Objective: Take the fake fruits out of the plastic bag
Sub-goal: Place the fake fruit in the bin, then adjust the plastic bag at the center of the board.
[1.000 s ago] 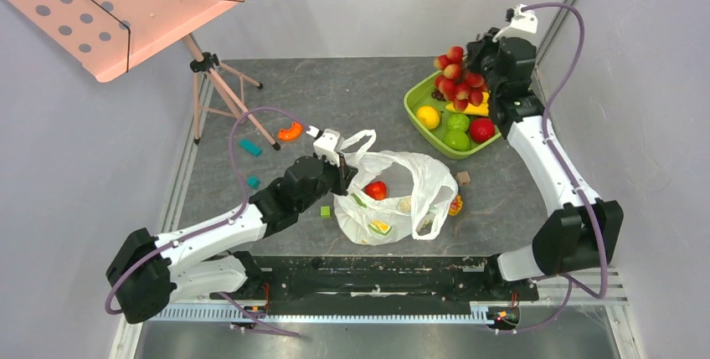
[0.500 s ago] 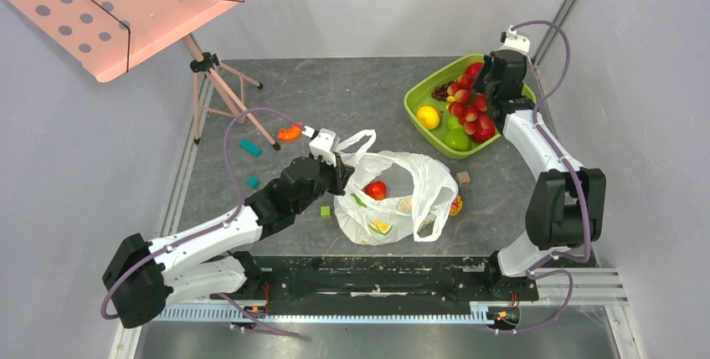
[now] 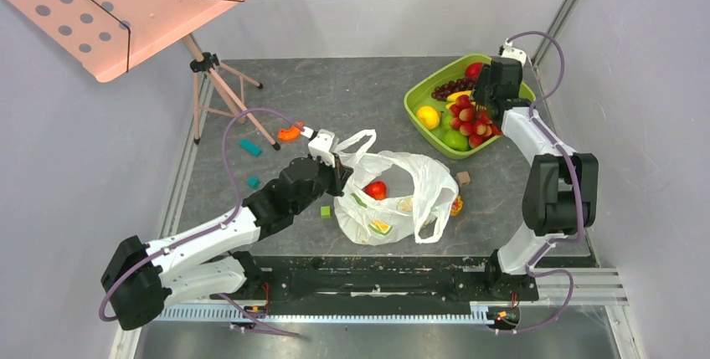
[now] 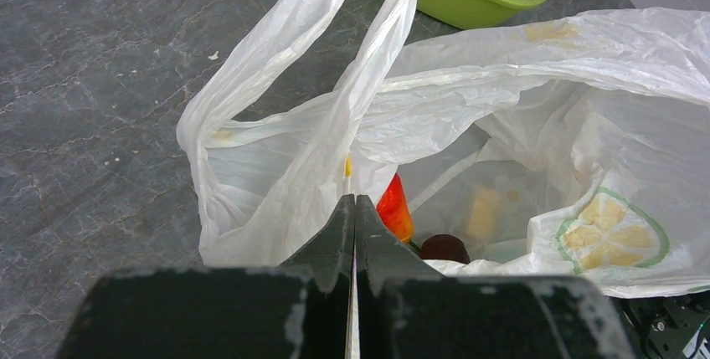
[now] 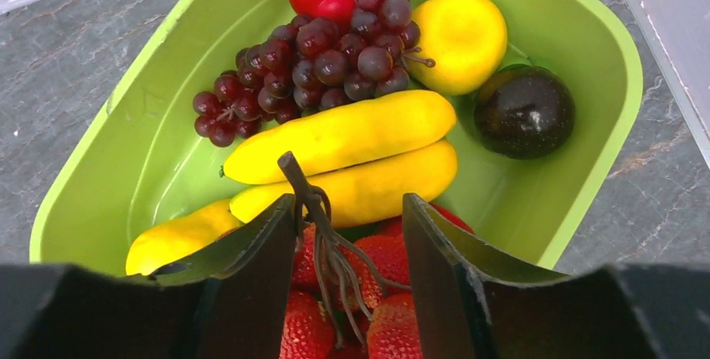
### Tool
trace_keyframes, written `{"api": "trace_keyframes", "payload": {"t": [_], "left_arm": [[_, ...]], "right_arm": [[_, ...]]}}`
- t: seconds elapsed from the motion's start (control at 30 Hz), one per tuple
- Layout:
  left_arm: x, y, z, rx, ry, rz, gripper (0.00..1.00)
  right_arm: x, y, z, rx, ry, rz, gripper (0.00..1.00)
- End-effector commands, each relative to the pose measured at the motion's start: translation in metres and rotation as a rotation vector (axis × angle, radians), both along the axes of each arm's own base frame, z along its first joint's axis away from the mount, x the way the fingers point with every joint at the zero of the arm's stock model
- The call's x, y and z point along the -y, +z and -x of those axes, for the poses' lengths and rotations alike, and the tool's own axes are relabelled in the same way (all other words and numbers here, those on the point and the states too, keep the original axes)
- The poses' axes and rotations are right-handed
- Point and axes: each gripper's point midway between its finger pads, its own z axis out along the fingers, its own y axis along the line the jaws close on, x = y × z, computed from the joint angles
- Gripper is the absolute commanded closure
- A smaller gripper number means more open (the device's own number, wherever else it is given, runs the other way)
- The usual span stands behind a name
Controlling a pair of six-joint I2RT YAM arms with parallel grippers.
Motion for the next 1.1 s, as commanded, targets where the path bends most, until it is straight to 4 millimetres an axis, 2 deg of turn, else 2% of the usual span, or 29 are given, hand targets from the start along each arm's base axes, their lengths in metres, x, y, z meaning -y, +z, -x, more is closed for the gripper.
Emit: {"api": "trace_keyframes", "payload": {"t": [0.0,0.13,0.27,0.37,0.47,0.53,0.7,0.8,0.9,1.07], "left_arm": [[-0.001,0.020,-0.003,0.044,0.011,0.035,0.98],[-0.001,0.020,-0.003,0.046,0.011,0.034,0.98],[-0.001,0.023,-0.003,0.051,0.009,0.035,0.98],[-0.001,0.025,-0.003,0.054,0.008,0.039,0.98],[0.002,0.026,-0.003,0.054,-0.004,0.043,0.98],[0.004,0.028,-0.002,0.053,-0.014,0.050,0.98],[0.009,0.034,0.000,0.055,-0.043,0.059,0.98],[0.011,0.038,0.002,0.060,-0.056,0.063,0.98],[0.012,0.038,0.002,0.060,-0.066,0.061,0.98],[0.016,0.041,0.004,0.054,-0.087,0.066,0.98]], "right_arm": [[0.008,0.035,-0.009,0.070,-0.020,0.028,0.45],[0.016,0.066,-0.001,0.127,-0.054,0.057,0.35],[0.019,0.110,0.014,0.212,-0.067,0.069,0.32],[0.013,0.139,0.028,0.274,-0.042,0.044,0.32],[-0.008,0.165,0.045,0.309,0.016,0.029,0.33],[-0.036,0.176,0.055,0.307,0.096,0.036,0.35],[-0.136,0.186,0.093,0.295,0.363,0.027,0.41],[-0.199,0.178,0.130,0.286,0.567,-0.039,0.50],[-0.250,0.162,0.171,0.257,0.757,-0.108,0.59],[-0.303,0.139,0.238,0.205,1.038,-0.253,0.72]]}}
